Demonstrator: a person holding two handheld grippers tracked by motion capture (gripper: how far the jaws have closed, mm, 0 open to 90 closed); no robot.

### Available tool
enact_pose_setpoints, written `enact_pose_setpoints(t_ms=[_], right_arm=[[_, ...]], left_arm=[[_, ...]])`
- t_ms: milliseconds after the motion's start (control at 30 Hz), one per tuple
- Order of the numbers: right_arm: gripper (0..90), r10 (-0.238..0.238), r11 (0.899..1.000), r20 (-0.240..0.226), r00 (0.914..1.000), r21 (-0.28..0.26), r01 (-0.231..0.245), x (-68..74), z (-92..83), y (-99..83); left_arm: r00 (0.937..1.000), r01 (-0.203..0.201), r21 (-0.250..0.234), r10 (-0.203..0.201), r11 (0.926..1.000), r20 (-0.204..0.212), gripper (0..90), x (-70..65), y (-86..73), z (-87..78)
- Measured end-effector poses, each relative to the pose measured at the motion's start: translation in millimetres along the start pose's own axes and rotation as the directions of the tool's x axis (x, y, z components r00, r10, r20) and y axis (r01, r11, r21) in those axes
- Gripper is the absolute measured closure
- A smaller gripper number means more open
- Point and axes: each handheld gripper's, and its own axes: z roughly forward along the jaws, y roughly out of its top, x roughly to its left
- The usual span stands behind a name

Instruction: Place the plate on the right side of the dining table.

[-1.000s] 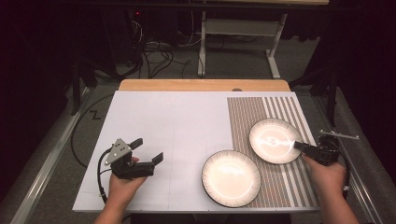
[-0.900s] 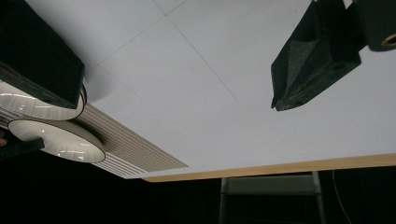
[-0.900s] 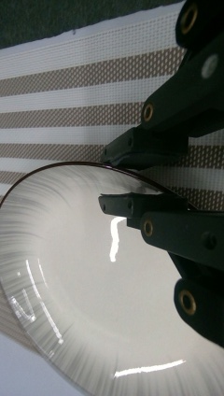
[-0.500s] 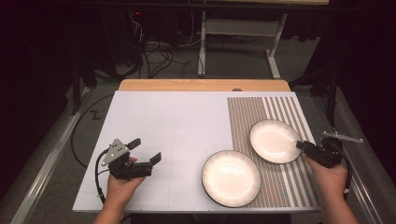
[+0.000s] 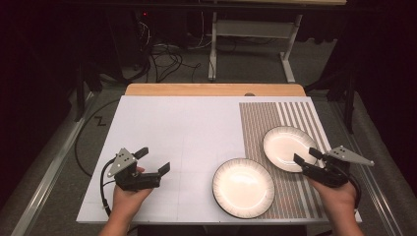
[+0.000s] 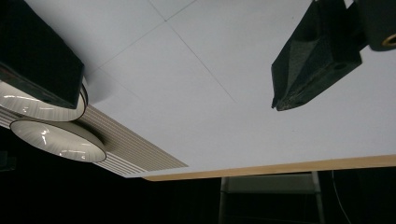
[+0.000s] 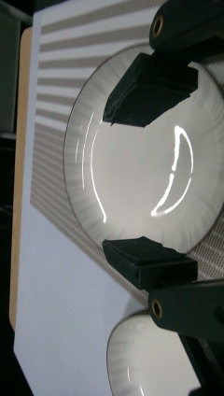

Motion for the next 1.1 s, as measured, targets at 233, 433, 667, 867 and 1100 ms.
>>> enact_pose_setpoints(t_ms=[233,433,667,867,1100], right_arm=[[22.9,-0.084,0.996,-0.061,0.9946,-0.037,0.082,35.4,1.0,-1.0],[11.7,-0.138,0.988,-0.076,0.9875,-0.076,0.132,57.0,-1.1,-4.5],[1.0,-0.158,0.983,-0.066,0.9852,-0.101,0.151,55.8,2.5,-12.0],[1.0,-0.145,0.985,-0.064,0.9873,-0.108,0.138,50.4,1.3,-12.9],[1.0,-0.146,0.984,-0.071,0.9868,-0.115,0.137,50.2,0.9,-12.9]], left_arm=[[0.9999,-0.012,0.005,0.012,0.9999,-0.006,3.0,-1.2,-1.6,0.4],[0.9996,-0.026,0.001,0.026,0.9997,-0.013,2.6,-3.4,-1.8,-1.2],[0.9982,-0.049,-0.014,0.048,0.9987,-0.036,0.0,-8.3,0.0,-2.1],[0.9979,-0.052,-0.012,0.051,0.9986,-0.039,0.0,-9.6,-0.9,-1.2],[0.998,-0.042,-0.014,0.041,0.999,-0.049,0.1,-9.4,-2.4,-1.5]])
